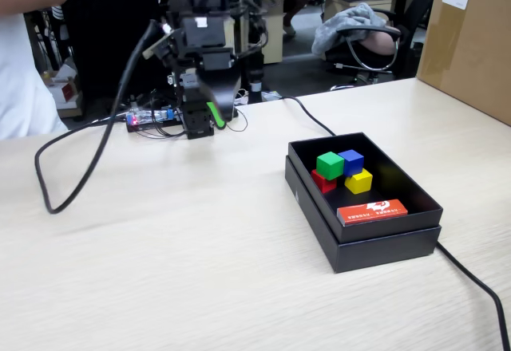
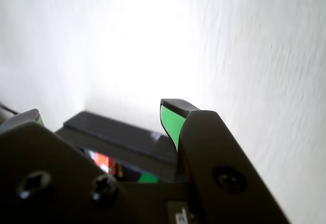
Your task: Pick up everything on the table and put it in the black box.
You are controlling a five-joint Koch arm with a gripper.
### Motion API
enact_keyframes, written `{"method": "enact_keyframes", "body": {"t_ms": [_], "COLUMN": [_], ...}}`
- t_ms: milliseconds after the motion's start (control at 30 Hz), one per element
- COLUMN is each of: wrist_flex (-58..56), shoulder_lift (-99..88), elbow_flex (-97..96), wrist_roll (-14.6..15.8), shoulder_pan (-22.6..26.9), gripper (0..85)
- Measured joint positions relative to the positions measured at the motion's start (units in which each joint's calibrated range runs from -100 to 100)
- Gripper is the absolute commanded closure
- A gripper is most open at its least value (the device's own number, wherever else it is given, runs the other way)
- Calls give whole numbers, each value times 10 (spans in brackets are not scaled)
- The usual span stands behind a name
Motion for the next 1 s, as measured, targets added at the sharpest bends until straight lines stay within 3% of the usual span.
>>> {"method": "enact_keyframes", "body": {"t_ms": [133,500,733,1000], "wrist_flex": [122,281,393,447], "shoulder_lift": [-106,-379,-454,-484], "elbow_flex": [-146,-428,-564,-669], "wrist_roll": [-11,-12,-12,-13], "shoulder_pan": [-14,-13,-6,1], "gripper": [371,367,366,352]}}
